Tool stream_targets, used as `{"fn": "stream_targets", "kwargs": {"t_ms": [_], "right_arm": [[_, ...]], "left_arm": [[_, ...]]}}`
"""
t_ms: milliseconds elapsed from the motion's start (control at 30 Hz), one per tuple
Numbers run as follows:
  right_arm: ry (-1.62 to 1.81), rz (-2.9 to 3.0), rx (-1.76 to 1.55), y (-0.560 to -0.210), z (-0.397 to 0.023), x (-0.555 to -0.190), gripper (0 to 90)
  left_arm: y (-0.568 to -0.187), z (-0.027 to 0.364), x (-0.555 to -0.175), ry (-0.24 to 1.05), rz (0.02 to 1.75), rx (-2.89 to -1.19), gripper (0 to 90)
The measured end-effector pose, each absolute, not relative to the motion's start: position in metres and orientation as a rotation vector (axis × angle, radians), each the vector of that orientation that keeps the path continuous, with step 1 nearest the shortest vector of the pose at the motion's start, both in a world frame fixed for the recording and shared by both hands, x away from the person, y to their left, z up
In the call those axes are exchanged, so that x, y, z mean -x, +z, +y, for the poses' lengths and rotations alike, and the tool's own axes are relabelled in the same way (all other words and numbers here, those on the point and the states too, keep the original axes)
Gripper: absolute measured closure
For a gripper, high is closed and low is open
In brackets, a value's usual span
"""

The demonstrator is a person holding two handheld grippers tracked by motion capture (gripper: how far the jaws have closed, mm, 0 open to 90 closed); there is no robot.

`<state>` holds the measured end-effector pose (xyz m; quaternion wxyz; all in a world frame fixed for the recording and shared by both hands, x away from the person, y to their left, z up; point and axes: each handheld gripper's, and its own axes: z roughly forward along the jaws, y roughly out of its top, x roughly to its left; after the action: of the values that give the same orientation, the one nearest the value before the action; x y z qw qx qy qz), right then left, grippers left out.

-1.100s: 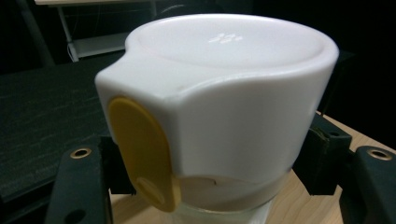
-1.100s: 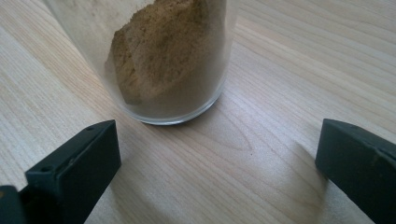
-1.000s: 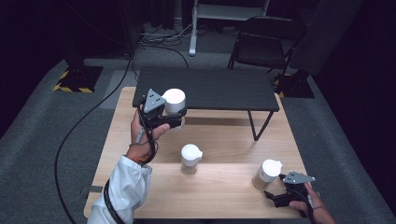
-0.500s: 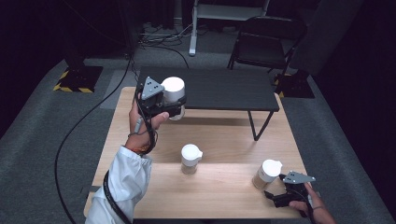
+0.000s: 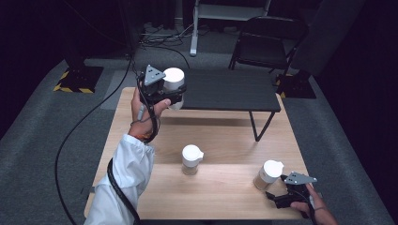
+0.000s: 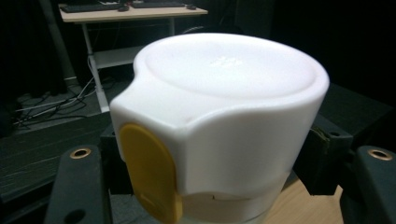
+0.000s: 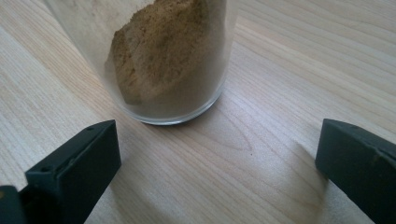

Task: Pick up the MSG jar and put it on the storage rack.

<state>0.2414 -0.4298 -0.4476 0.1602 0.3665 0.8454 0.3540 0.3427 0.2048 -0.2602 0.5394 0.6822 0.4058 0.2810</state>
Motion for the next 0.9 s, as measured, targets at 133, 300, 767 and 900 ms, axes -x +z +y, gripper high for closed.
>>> {"fn": "stream_targets", "kwargs": {"t_ms": [133, 300, 767, 900], "right_arm": [[1.011, 2.415, -1.047, -0.448, -0.43, -0.241, 0.0], [1.011, 2.415, -1.048, -0.448, -0.43, -0.241, 0.0], [1.013, 2.414, -1.048, -0.448, -0.43, -0.241, 0.0], [1.013, 2.414, -1.048, -0.448, -0.43, -0.241, 0.0]], "left_arm": [[-0.262, 0.204, -0.352, 0.672, 0.972, -1.612, 29.5], [-0.255, 0.203, -0.363, 0.681, 0.98, -1.601, 29.5], [-0.251, 0.19, -0.39, 0.719, 1.024, -1.615, 29.5], [-0.253, 0.188, -0.395, 0.724, 1.038, -1.621, 29.4]]}}
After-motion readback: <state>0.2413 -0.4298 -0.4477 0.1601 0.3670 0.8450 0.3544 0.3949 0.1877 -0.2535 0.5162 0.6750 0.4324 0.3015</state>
